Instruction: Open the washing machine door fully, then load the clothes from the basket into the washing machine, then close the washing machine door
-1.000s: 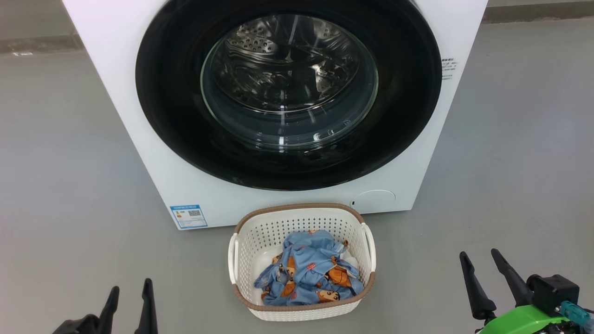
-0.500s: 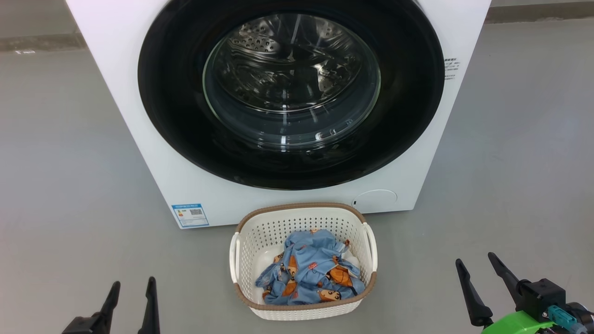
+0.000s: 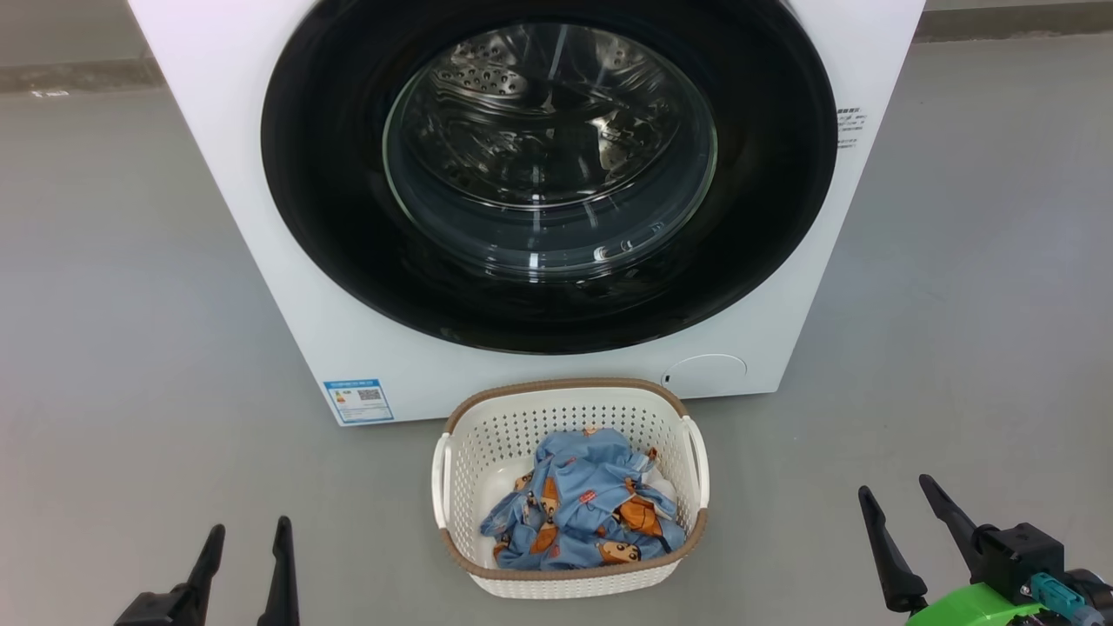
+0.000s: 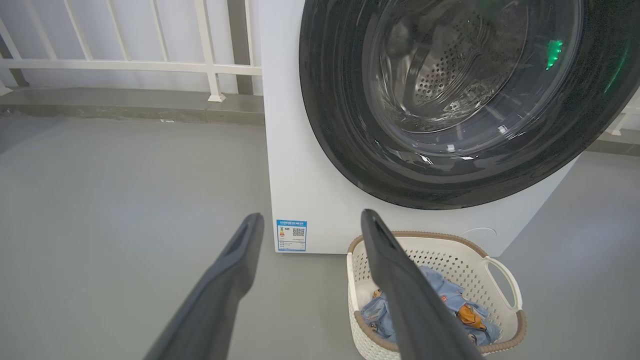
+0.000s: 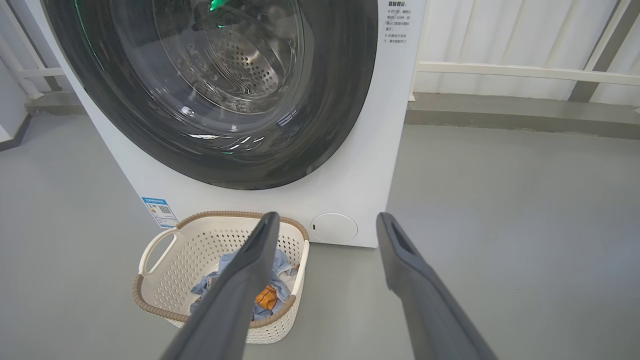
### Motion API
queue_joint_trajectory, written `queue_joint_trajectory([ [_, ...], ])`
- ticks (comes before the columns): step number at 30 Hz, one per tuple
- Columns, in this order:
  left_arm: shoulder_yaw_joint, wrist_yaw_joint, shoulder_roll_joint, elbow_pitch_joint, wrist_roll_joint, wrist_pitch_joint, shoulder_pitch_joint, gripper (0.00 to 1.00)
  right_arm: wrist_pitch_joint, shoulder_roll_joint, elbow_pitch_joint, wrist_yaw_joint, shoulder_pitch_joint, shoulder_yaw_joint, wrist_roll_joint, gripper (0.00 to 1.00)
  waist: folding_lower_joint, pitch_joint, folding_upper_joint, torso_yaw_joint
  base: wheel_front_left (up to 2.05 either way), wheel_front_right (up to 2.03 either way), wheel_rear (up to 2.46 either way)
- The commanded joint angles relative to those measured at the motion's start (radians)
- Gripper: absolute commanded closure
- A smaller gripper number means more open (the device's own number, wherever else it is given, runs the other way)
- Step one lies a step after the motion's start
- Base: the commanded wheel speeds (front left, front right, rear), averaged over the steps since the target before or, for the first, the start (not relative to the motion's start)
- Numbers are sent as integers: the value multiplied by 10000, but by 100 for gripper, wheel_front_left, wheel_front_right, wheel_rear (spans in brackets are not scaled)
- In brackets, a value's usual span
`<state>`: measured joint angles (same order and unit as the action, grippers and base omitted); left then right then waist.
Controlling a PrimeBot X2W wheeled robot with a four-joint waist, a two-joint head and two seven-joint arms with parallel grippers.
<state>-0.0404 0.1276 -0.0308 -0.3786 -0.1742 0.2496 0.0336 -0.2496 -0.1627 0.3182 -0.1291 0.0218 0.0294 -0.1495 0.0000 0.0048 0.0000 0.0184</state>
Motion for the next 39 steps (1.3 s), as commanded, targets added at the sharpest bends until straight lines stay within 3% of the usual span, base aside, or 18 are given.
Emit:
queue_joint_trajectory([
  [1,-326,31,-194,280,-31,122,410,0,-122,-178,-227,-16,212,-207,165,0,0,4,0,5,0,0,0],
  [14,-266,31,-194,272,-53,122,433,0,-122,-156,-282,-16,205,-214,132,0,0,53,0,8,31,31,-62],
  [39,-261,31,-194,576,-345,122,495,0,-122,-110,-263,-16,218,-216,96,0,0,253,0,-66,101,101,-202],
])
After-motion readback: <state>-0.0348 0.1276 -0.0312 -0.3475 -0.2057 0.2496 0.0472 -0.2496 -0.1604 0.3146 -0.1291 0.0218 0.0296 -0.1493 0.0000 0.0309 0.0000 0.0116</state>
